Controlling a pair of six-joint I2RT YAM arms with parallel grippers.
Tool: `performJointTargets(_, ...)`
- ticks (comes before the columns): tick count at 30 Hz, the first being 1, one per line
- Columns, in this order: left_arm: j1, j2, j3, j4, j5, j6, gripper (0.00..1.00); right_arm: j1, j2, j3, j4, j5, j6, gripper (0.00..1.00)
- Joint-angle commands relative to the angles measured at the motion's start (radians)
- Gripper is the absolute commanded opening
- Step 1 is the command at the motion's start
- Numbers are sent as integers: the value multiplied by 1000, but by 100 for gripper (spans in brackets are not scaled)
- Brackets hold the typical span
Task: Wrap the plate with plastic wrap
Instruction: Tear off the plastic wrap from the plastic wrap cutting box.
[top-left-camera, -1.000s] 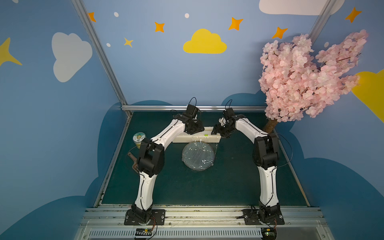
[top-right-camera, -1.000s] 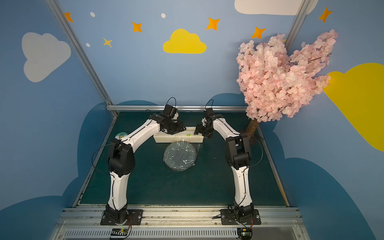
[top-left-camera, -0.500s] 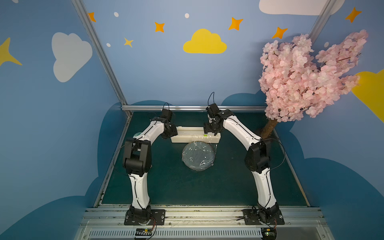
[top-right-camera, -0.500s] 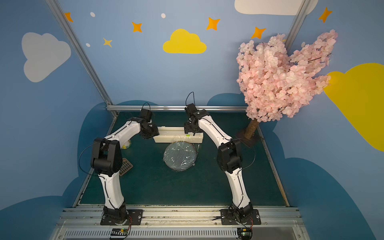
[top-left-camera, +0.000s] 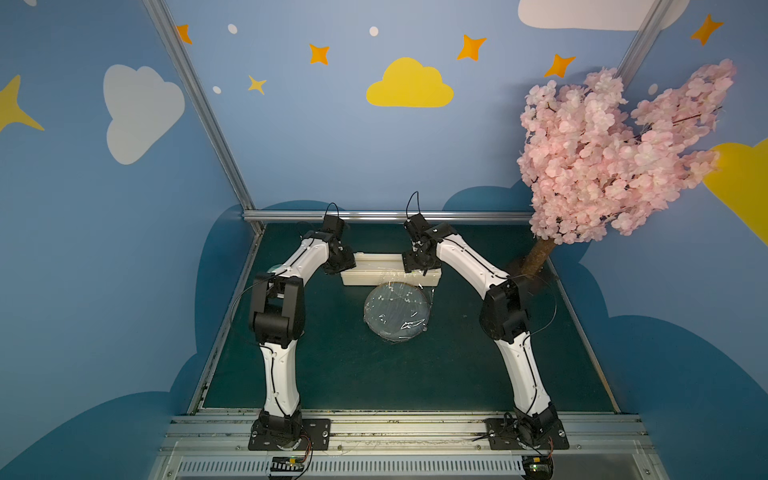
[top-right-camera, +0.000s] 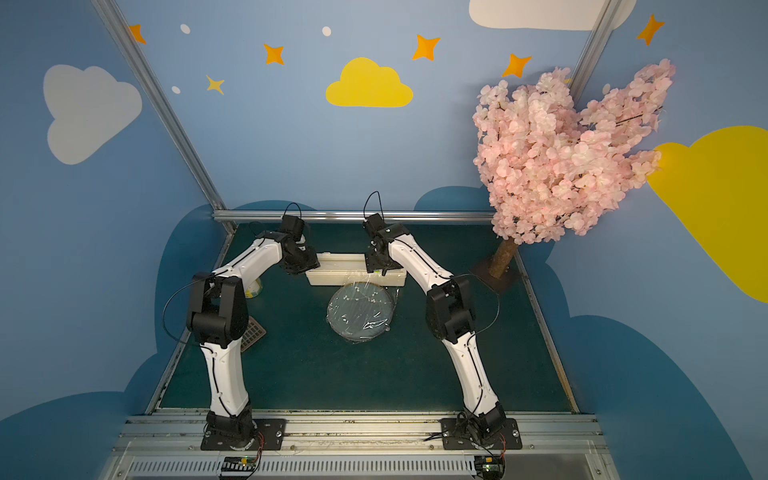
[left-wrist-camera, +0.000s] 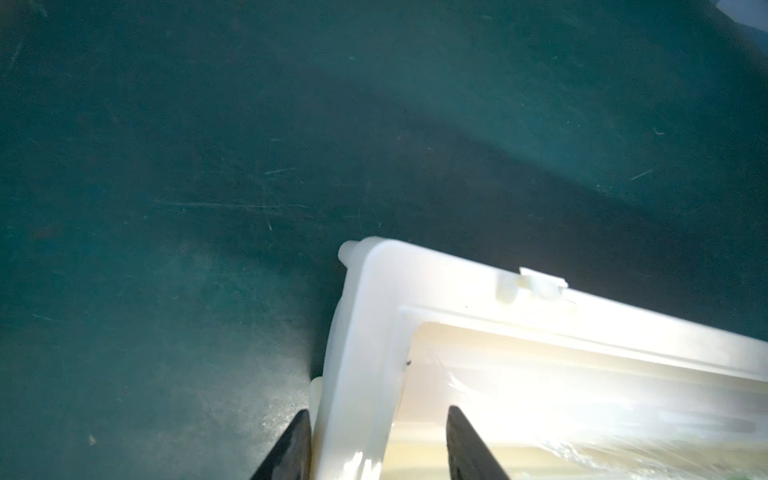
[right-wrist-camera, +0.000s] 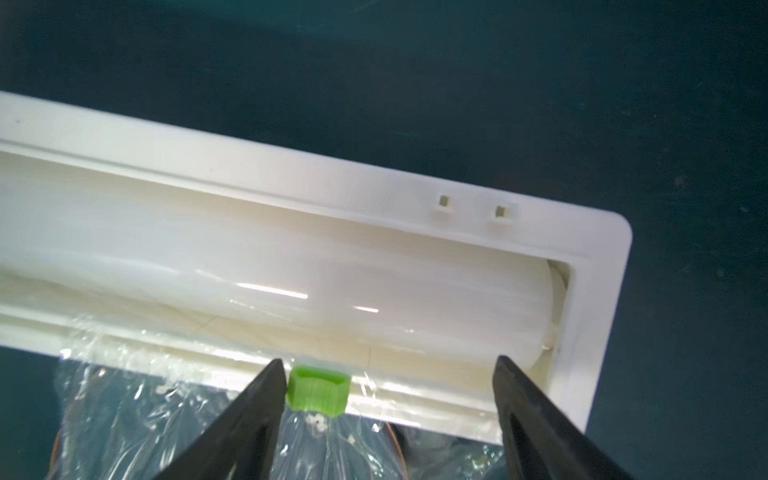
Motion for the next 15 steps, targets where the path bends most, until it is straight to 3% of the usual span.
performJointTargets(1, 8, 50, 0, -39, 18, -6, 50, -5, 14, 8, -21, 23, -7, 78)
performJointTargets(7, 13, 59, 4, -63, -16, 2, 45, -23, 8, -11, -46, 55, 10, 78)
performJointTargets(15, 26, 105, 59, -167, -84, 20, 39, -74, -92, -166, 11, 58, -2, 78)
